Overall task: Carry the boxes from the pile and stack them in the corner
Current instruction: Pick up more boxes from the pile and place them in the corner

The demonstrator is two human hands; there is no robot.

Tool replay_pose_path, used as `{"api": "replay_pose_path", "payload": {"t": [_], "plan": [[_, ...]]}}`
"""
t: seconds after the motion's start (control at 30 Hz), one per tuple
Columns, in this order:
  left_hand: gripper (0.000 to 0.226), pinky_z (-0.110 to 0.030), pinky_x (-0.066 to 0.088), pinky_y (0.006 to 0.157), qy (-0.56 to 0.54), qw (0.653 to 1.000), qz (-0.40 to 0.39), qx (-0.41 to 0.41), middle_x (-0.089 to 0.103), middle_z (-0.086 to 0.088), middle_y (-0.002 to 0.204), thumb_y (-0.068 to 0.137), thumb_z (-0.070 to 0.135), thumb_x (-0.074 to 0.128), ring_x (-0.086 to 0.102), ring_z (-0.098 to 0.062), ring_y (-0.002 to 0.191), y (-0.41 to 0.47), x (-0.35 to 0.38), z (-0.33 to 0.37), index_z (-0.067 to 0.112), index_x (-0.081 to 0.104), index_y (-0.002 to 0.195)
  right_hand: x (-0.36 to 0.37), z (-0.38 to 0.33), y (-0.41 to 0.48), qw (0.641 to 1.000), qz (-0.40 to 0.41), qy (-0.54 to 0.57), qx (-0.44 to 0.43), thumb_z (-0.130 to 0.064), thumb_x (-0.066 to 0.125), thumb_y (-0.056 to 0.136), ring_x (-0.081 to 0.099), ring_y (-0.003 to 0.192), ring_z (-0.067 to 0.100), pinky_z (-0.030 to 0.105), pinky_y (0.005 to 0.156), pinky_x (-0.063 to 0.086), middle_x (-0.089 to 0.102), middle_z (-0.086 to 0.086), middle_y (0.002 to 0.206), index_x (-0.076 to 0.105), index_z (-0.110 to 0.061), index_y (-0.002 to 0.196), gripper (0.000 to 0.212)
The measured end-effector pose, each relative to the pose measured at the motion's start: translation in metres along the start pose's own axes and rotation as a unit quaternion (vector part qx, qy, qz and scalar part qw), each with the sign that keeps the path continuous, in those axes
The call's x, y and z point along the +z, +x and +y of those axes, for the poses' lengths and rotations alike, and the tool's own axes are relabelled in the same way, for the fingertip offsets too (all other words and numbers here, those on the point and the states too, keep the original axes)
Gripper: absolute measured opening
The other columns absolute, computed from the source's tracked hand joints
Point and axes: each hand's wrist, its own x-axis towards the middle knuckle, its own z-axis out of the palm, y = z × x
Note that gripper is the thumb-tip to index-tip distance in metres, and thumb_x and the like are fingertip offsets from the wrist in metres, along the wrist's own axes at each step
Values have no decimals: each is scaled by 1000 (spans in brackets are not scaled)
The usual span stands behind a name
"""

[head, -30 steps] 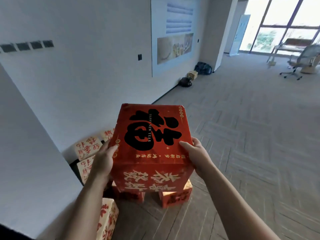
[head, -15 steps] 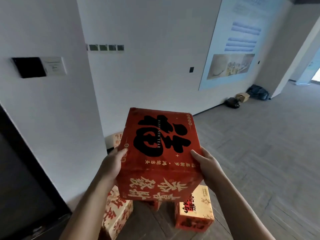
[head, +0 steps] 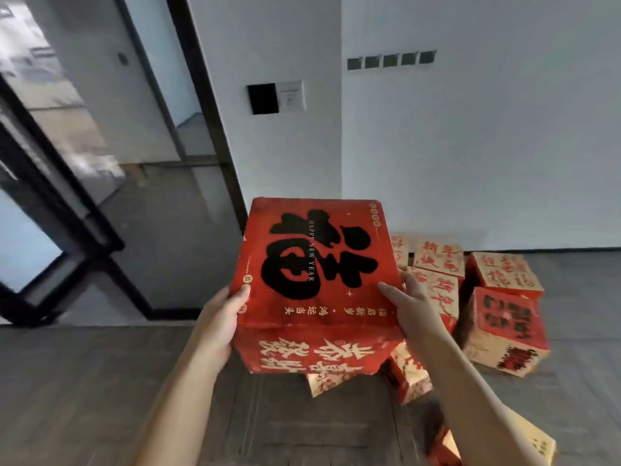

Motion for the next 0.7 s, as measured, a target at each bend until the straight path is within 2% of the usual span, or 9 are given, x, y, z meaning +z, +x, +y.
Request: {"api": "replay_pose_path", "payload": {"t": [0.13, 0.23, 0.3, 0.37, 0.43, 0.57, 0.7], "plan": [[21, -42, 56, 83, -53, 990, 128, -29, 80, -7, 93, 99, 31, 59, 75, -25, 86, -44, -71, -2, 18, 75, 102, 68, 15, -13, 995, -85, -46, 10, -31, 64, 103, 76, 104, 29, 58, 91, 62, 74, 6, 121, 50, -25, 142, 41], [23, -40, 56, 77, -98, 966, 234, -46, 79, -8, 87, 98, 31, 60, 73, -27, 80, -83, -139, -5, 15, 76, 96, 133, 22, -41, 984, -160, -73, 10, -34, 60, 106, 75, 102, 26, 48, 85, 64, 73, 3, 118, 49, -27, 136, 33], [24, -41, 57, 78, -111, 952, 281, -46, 78, -11, 89, 98, 30, 59, 73, -26, 75, -112, -189, -10, 13, 75, 93, 180, 31, -64, 973, -207, -98, 7, -32, 59, 106, 75, 101, 25, 43, 82, 63, 72, 2, 118, 48, -27, 136, 32], [25, -41, 58, 73, -132, 942, 306, -30, 79, -12, 90, 102, 25, 53, 74, -24, 72, -146, -239, -16, 11, 73, 96, 231, 44, -92, 960, -249, -126, 7, -33, 61, 105, 74, 106, 27, 50, 93, 61, 72, 3, 122, 48, -26, 142, 40], [26, -41, 58, 75, -162, 932, 322, -13, 78, -16, 99, 105, 20, 46, 75, -27, 79, -182, -292, -24, 10, 71, 105, 286, 61, -123, 944, -292, -151, 7, -35, 63, 104, 73, 108, 29, 56, 99, 58, 72, 2, 125, 48, -27, 145, 44], [29, -34, 54, 69, -155, 902, 403, 22, 79, -11, 96, 106, 24, 46, 76, -21, 78, -260, -413, -52, 12, 70, 116, 396, 100, -206, 914, -367, -175, 18, -34, 68, 99, 76, 103, 26, 54, 96, 60, 75, -1, 119, 54, -29, 140, 43], [29, -32, 52, 70, -170, 876, 450, 42, 79, -10, 100, 107, 23, 45, 74, -18, 82, -336, -525, -72, 12, 70, 115, 494, 142, -302, 883, -425, -197, 20, -42, 67, 94, 76, 104, 24, 55, 95, 60, 76, -3, 119, 56, -37, 138, 46]]}}
